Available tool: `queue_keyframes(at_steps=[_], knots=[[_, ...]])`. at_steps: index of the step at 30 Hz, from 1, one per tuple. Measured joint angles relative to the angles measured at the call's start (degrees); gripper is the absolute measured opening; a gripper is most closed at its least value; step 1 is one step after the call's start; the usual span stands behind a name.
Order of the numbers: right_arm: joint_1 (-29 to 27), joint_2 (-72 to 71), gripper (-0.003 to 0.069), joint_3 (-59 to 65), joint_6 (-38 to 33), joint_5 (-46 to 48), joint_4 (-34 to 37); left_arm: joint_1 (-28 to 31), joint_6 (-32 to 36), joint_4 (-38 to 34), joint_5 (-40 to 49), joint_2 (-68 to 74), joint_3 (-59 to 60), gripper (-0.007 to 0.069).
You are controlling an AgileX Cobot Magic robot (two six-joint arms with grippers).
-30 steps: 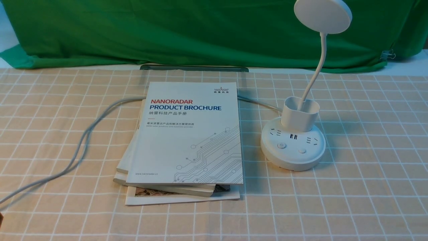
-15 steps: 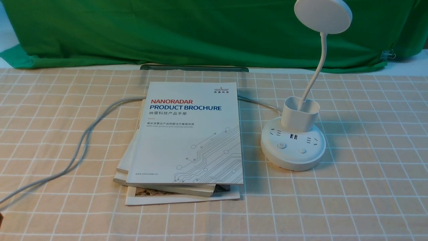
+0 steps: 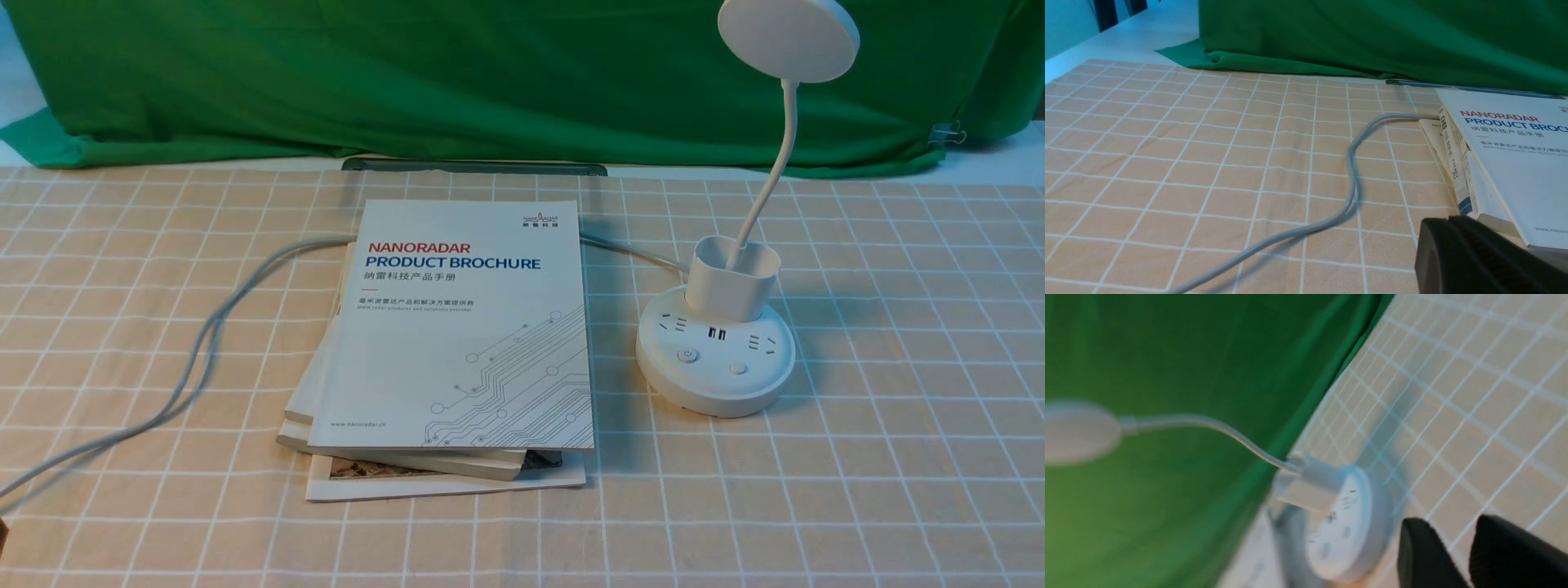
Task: Turn on the table lamp on the light coffee tablecloth with your hand.
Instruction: 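Press the button on the base of the white desk lamp with the right gripper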
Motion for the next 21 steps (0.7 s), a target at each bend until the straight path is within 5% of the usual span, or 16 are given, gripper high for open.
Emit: queue_keyframes(at_steps=[11,15,21], knots=[[0.50,0.00,0.0241,0.02,-6.20,-2.50,-6.32,0.00,0.00,0.00,0.00,0.00,0.00,0.0021],[3.60,0.64,0.0215,-3.68,-19.21,-3.80,-6.54,0.00,0.00,0.00,0.00,0.00,0.00,0.0021],[9.44,15.00,0.0037,-21.84,-48.08,1.45,-7.05,0.00,0.00,0.00,0.00,0.00,0.00,0.0021]])
